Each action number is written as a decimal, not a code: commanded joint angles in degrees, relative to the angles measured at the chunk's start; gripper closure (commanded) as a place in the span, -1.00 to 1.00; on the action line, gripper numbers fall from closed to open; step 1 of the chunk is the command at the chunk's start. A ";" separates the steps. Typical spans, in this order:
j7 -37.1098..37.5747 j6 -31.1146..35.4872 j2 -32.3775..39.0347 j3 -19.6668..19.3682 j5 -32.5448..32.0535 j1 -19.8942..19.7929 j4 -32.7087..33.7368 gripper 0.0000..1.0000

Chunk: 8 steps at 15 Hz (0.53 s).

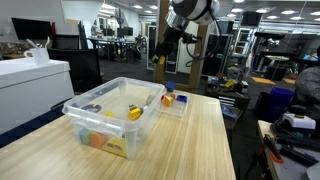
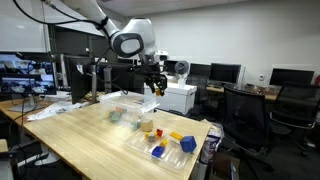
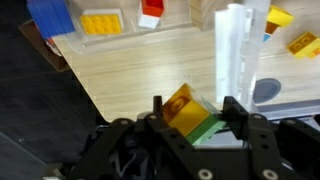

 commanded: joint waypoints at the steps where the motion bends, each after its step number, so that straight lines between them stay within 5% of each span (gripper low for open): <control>1: 3.90 -2.18 2.79 -3.44 -0.11 -0.90 -0.34 0.26; 8: 9.26 -7.34 12.88 -5.62 -1.47 -1.72 2.28 0.26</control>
